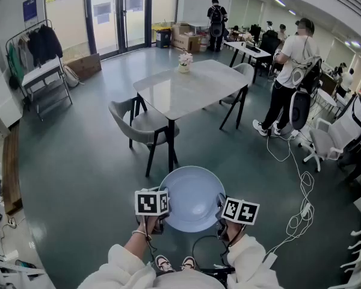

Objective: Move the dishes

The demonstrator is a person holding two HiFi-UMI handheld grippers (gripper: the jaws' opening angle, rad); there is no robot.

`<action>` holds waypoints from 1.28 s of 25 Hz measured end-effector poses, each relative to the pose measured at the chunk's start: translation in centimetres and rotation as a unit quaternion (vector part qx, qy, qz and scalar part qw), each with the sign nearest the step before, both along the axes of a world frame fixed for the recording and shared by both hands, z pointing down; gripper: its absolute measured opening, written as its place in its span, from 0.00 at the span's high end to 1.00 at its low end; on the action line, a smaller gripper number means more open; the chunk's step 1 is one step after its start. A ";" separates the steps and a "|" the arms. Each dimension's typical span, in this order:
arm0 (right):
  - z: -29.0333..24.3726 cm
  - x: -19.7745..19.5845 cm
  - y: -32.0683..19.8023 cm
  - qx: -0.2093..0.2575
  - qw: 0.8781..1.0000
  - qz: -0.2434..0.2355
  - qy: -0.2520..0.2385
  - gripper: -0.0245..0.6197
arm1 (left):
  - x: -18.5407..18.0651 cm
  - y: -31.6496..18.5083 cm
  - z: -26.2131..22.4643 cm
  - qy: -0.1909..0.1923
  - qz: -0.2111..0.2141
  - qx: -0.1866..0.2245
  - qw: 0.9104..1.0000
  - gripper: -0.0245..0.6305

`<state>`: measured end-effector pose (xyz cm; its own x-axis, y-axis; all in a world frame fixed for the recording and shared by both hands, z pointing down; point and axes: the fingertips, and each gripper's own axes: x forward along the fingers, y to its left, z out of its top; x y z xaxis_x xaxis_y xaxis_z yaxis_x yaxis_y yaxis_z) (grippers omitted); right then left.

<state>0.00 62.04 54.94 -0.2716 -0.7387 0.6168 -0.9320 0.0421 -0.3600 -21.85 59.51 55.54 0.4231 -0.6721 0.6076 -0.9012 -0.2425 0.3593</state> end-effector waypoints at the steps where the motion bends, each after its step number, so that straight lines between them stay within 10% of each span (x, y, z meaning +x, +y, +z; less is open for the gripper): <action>1: 0.0 0.0 -0.1 0.000 1.000 0.000 0.001 0.83 | 0.0 -0.2 0.0 0.000 0.001 0.000 1.000 0.90; 32: 1.9 -1.2 -7.0 -0.006 0.999 0.027 -0.018 0.83 | -1.1 -7.6 1.5 0.006 0.033 -0.001 0.999 0.90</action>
